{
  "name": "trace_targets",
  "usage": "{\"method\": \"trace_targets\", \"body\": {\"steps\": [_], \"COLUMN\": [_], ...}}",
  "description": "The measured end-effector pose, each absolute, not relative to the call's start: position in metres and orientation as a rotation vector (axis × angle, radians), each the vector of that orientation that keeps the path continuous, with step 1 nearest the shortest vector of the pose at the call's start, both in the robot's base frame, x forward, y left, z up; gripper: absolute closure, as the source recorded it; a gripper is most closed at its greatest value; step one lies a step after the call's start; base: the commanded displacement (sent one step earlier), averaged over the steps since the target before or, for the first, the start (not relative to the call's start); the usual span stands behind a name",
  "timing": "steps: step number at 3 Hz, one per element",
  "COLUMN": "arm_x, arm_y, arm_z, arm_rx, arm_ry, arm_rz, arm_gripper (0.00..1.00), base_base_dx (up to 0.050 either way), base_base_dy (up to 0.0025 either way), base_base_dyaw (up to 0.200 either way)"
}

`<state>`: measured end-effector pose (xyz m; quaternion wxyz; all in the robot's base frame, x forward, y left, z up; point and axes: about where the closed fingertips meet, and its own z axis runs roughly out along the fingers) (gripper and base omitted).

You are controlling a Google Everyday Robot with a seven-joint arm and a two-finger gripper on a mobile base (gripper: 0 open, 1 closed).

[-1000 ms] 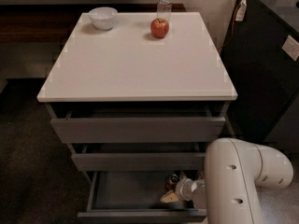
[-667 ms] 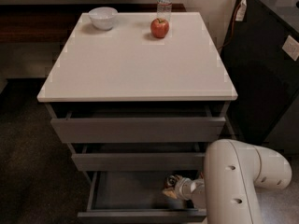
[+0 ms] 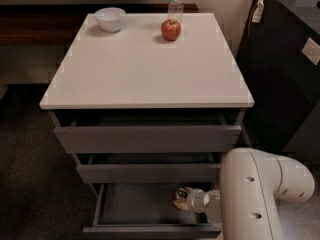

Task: Pick coke can from bottom drawer and place on counter

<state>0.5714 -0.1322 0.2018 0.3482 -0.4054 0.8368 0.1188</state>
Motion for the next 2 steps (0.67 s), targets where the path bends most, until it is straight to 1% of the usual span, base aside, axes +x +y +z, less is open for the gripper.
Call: {"method": "trace_targets", "body": {"steps": [1, 2], "arm_x": [0.562, 0.546], "arm_y": [-0.110, -0.086], "arm_z": [0.215, 0.230], "arm_rx": [-1.110, -1.188], "arm_ry": [2.136, 2.089], "arm_rz": [0.355, 0.409], "arm_gripper": [1.00, 1.00], "base_base_dx": [0.000, 0.000], "base_base_dy": [0.00000, 0.00000], "base_base_dyaw": [0.000, 0.000]}}
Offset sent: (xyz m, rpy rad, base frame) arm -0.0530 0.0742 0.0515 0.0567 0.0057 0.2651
